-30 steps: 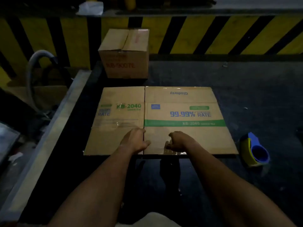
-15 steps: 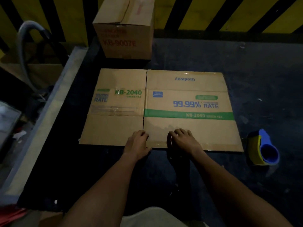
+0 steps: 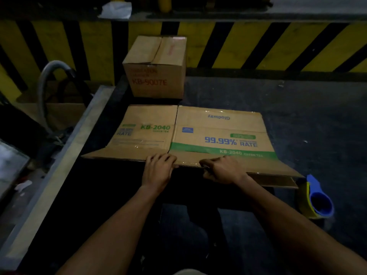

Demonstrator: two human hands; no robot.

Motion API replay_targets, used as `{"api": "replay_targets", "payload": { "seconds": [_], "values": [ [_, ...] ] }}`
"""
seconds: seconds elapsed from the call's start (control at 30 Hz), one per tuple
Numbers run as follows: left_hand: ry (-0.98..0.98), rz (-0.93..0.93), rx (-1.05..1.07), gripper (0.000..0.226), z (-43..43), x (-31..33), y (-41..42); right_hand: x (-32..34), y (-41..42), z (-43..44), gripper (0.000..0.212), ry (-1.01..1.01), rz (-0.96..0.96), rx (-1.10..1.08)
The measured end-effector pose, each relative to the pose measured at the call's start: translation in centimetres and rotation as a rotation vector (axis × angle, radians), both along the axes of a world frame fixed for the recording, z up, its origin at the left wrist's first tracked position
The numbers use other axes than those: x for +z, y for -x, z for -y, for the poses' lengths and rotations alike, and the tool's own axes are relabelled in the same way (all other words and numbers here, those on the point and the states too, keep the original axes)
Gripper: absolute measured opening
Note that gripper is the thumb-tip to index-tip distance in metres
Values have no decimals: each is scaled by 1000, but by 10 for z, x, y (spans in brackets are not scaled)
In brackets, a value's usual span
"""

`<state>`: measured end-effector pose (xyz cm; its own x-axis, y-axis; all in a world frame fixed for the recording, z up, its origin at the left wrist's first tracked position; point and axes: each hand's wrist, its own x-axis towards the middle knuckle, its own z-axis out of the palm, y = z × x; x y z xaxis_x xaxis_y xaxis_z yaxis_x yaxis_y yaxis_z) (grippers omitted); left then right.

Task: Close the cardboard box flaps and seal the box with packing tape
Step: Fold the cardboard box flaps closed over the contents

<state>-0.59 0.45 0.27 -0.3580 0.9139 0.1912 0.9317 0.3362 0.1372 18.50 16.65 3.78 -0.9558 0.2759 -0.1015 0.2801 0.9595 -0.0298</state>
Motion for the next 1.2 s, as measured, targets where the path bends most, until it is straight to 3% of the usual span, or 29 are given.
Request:
{"api": "replay_targets", "payload": {
  "seconds": [0.23, 0.37, 0.43, 0.5, 0.6, 0.67, 0.73, 0.8, 0.93, 1.1, 1.2],
  "values": [
    [-241, -152, -24, 20, -10, 58, 13, 65, 1, -2, 55, -49, -31, -88],
    [-417, -106, 250, 54, -18, 107, 1, 115, 9, -6, 51, -37, -156, -177],
    [-567, 214, 448, 80, -23, 136, -18, 143, 13, -6, 51, 6, -203, -197],
    [-602, 677, 640, 97, -32, 168, -38, 171, 17, -5, 46, 97, -251, -221],
    [-548, 1301, 678, 85, -48, 210, -55, 205, 23, 1, 27, 164, -355, -229],
    [-536, 1496, 609, 84, -54, 232, -61, 226, 25, 4, 22, 220, -421, -221],
    [-560, 1529, 516, 88, -54, 249, -64, 249, 23, 9, 21, 345, -459, -211],
    [-608, 1458, 428, 90, -56, 265, -62, 273, 21, 15, 15, 454, -469, -227],
    [-736, 1320, 337, 90, -62, 295, -48, 308, 20, 20, 25, 603, -463, -269],
    [-692, 1152, 228, 77, -65, 321, -36, 320, 22, 22, 34, 814, -495, -257],
    [-651, 1111, 244, 72, -68, 313, -32, 306, 31, 21, 38, 811, -503, -288]
  ]
}}
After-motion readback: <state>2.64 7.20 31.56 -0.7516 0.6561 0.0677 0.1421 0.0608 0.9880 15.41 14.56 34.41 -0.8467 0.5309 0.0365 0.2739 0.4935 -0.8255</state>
